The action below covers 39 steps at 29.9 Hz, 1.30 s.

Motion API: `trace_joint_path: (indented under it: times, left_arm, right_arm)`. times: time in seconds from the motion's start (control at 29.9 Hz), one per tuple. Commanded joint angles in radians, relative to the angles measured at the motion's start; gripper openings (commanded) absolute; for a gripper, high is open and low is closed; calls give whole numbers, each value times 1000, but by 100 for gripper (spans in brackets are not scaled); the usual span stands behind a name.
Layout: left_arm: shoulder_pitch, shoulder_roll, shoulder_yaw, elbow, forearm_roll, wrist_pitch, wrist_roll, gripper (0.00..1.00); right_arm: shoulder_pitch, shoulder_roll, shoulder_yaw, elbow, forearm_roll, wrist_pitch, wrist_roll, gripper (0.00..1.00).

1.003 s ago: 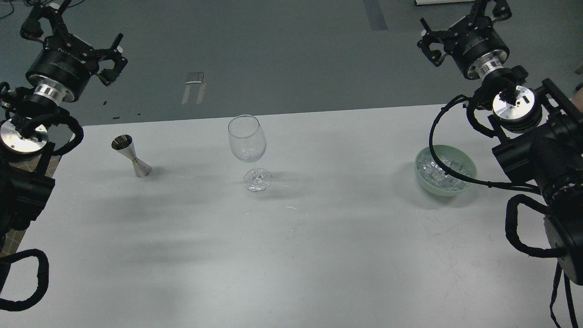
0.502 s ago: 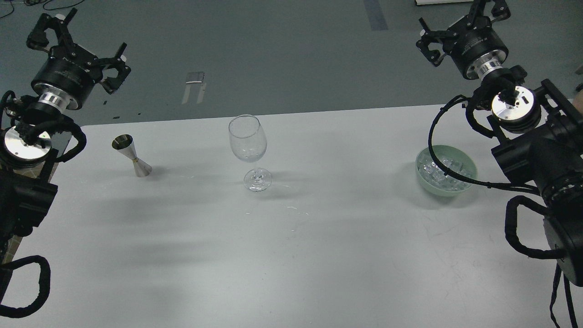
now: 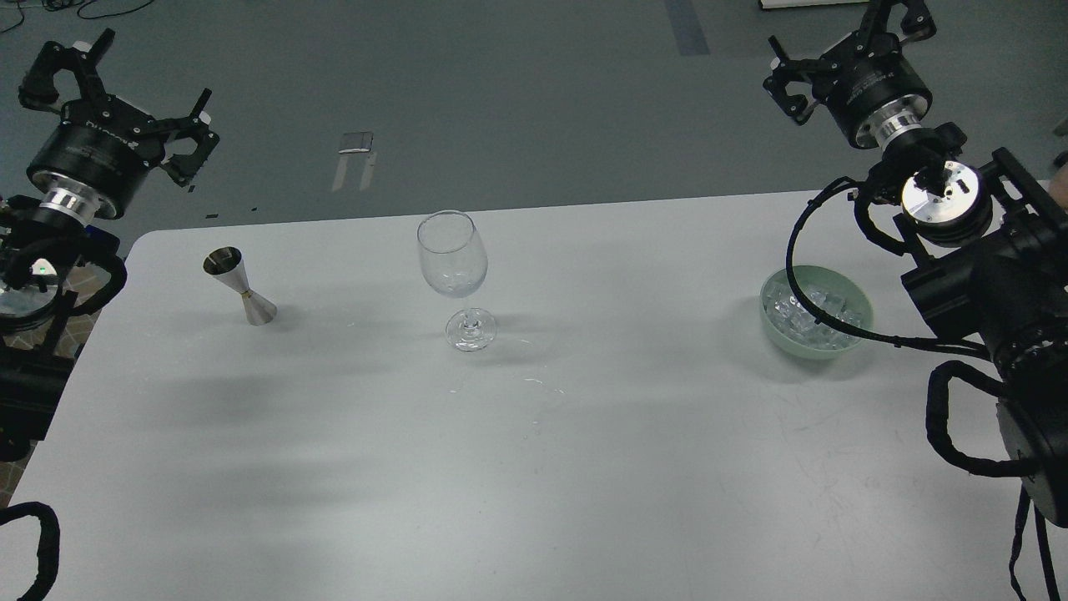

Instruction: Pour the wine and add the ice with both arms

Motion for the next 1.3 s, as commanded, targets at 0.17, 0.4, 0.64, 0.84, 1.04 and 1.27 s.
trace_joint_path:
  times: [0.17, 0.4, 0.64, 0.84, 1.04, 1.27]
  left_arm:
    - [342, 27, -151, -408, -135, 97, 8, 98]
    - [564, -28, -196, -584, -175, 175, 22, 98]
    - [684, -72, -174, -532, -166, 157, 16, 97]
    - [638, -140, -188, -412, -128, 174, 28, 96]
    - [592, -171, -188, -375, -119, 212, 0, 97]
    - [532, -207, -179, -332, -60, 250, -66, 98]
  right_arm:
    - [0, 2, -1, 1, -2, 0, 0, 100]
    - [0, 0, -1, 1, 0, 0, 0, 100]
    - [-9, 0, -1, -5, -2, -11, 5, 100]
    - [-3, 0, 0, -5, -2, -37, 20, 100]
    - [-5, 0, 0, -6, -2, -38, 20, 100]
    - [-12, 11, 8, -3, 2, -38, 22, 100]
